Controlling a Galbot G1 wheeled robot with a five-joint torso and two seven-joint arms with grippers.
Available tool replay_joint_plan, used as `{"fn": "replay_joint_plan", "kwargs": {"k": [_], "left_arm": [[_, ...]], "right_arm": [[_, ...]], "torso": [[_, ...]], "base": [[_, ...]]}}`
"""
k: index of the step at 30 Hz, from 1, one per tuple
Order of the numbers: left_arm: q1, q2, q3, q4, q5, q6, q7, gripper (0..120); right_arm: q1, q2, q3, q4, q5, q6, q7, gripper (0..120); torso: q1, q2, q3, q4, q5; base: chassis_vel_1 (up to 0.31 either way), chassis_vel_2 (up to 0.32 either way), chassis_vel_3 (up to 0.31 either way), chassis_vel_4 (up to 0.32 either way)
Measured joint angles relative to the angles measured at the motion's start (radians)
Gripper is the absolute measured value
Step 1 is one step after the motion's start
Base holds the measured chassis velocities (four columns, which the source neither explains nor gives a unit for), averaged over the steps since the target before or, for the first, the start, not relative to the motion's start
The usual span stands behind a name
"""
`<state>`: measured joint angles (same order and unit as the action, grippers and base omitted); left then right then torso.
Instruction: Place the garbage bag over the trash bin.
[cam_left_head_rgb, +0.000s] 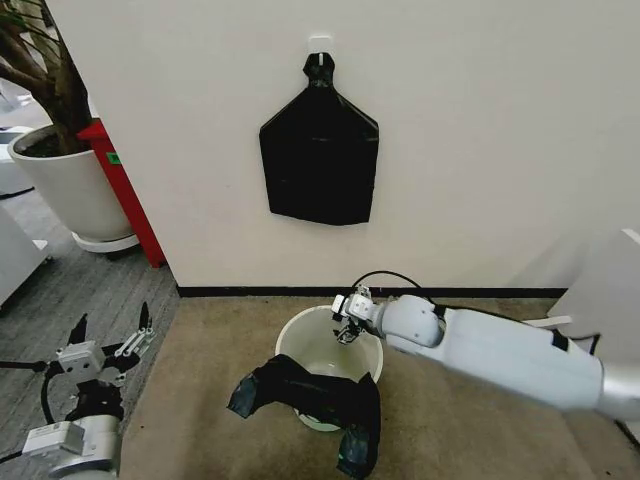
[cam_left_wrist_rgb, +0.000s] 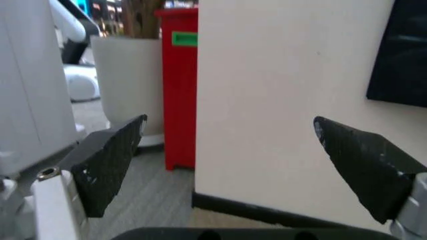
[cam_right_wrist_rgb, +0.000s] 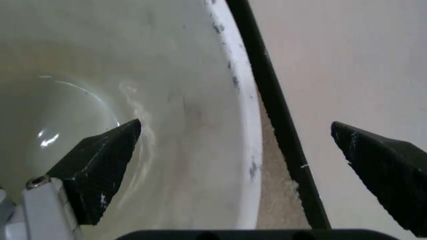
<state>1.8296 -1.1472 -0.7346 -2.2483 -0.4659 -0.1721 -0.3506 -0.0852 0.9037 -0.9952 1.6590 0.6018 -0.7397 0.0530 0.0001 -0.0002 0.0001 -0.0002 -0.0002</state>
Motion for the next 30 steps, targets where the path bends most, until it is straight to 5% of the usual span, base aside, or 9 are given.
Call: {"fn": "replay_joint_plan", "kwargs": {"k": [5,12,30], "left_arm": [[-0.007,0.03,0.011,0.005,-0.019,0.02,0.001,99],[-0.005,0.034,0.03,0.006,-0.015,0.023,0.002,99],[-0.022,0.011,0.117,0.034,0.034,0.004,0.004,99]], "right_arm": [[0.049,0.086,-0.073,-0.083,0.047,0.003,0.011,100],[0.124,0.106,-0.163,-0.113,0.105,0.004,0.013,98],[0.234,0.124,-0.3,-0.091,0.328,0.008,0.071,31]], "torso": [[0.0,0.0,0.0,0.0004,0.0],[0.0,0.0,0.0,0.0001,0.0],[0.0,0.0,0.0,0.0001,0.0002]], "base": [[0.0,0.0,0.0,0.0],[0.0,0.0,0.0,0.0],[0.0,0.0,0.0,0.0]]}}
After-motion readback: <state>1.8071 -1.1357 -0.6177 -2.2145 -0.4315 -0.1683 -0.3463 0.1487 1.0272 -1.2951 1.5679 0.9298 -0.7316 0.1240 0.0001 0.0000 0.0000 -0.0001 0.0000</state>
